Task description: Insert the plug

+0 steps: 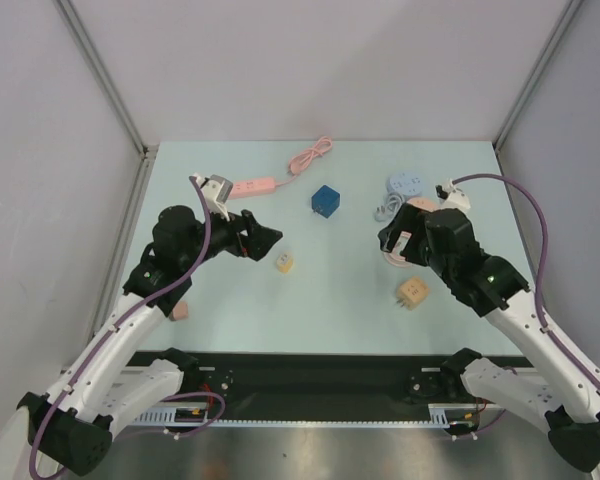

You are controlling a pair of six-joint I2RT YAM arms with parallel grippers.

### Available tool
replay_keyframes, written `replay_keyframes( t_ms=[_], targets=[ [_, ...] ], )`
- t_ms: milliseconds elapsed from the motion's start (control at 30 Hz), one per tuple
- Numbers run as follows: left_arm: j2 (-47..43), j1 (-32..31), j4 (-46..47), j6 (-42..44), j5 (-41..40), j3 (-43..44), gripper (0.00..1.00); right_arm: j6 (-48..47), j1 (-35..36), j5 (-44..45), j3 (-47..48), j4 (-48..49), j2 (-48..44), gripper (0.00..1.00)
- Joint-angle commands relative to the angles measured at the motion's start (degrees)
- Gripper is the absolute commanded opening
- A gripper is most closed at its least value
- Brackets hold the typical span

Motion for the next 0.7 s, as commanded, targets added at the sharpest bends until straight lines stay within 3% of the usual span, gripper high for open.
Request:
replay_keyframes(
  t_ms=[0,67,167,333,467,667],
  targets=[
    [0.4,0.5,0.8,-0.2,-0.6,-0.3,1.00,8.6,-0.1,8.2,1.2,-7.1,0.8,1.00],
    [0.9,0.5,-0.7,-0.7,-5.1,0.5,1.00,14.8,-0.3,13.1,0.3,-10.3,1.0,0.99],
    [2.0,0.5,-3.9,0.1,-7.2,2.4,1.00,20.7,-3.3,12.9,-3.2,-13.6,2.9,0.93],
    [4.4,0.4,-6.1,1.3,-2.3,3.3,1.00,23.1,-11.5,11.0,-5.3,-17.5,10.7,0.88],
    [6.7,0.0,-8.7,0.8,-2.5,5.0,1.00,20.3,-18.1,10.5,-7.0,-15.2,12.2,0.86],
    [6.7,-1.5,-8.9,2.0,-3.5,5.0,1.00,22.4,-18.2,5.0,-15.0,-5.9,13.4,0.79]
  ],
)
